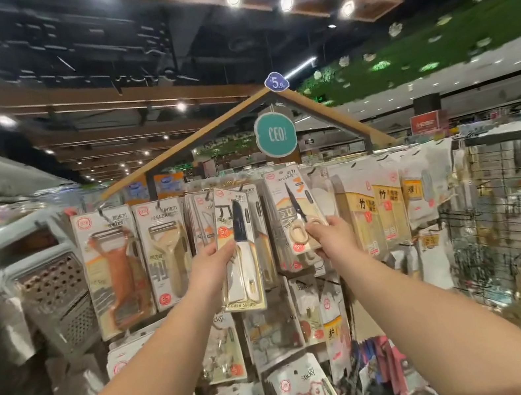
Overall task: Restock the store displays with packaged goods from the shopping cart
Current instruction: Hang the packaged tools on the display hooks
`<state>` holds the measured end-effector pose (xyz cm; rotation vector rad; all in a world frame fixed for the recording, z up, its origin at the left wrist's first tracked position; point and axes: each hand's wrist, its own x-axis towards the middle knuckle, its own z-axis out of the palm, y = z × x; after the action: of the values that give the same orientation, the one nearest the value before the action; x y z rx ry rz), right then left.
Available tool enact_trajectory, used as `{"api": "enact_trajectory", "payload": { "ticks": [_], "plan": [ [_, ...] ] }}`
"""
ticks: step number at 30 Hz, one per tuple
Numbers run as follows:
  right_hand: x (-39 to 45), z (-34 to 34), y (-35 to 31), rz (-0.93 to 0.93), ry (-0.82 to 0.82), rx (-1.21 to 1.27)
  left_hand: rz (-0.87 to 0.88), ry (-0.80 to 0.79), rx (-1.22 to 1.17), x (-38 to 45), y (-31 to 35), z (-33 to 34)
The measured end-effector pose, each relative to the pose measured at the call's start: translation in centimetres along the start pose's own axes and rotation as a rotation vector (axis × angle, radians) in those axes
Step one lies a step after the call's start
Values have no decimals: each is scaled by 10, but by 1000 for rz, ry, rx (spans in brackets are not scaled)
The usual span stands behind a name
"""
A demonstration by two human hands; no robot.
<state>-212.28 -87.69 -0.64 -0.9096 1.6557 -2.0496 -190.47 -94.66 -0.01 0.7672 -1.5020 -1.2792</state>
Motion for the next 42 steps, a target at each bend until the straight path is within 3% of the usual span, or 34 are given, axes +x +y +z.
{"api": "enact_trajectory", "payload": {
  "ticks": [14, 21, 24, 29, 31, 37, 42],
  "plan": [
    [14, 2, 30, 133, 11, -31, -23, 19, 14, -3, -9, -4],
    [4, -2, 30, 133, -69, -205, -149, 22, -211, -11, -13, -6],
    [-18, 0, 30, 110, -208, -192, -161, 36, -270, -17, -17, -7],
    [-64, 17, 30, 221, -712, -157, -193, 94, -314, -34, -22, 4],
    [-79, 26, 26, 233, -775, -142, -200, 96, -320, -40, -22, 5],
    [-93, 41, 25, 241, -766, 83, -185, 60, -372, -44, -14, 4],
    [-83, 43, 17, 171, -512, 123, -145, -42, -388, -39, 1, 3]
  ]
}}
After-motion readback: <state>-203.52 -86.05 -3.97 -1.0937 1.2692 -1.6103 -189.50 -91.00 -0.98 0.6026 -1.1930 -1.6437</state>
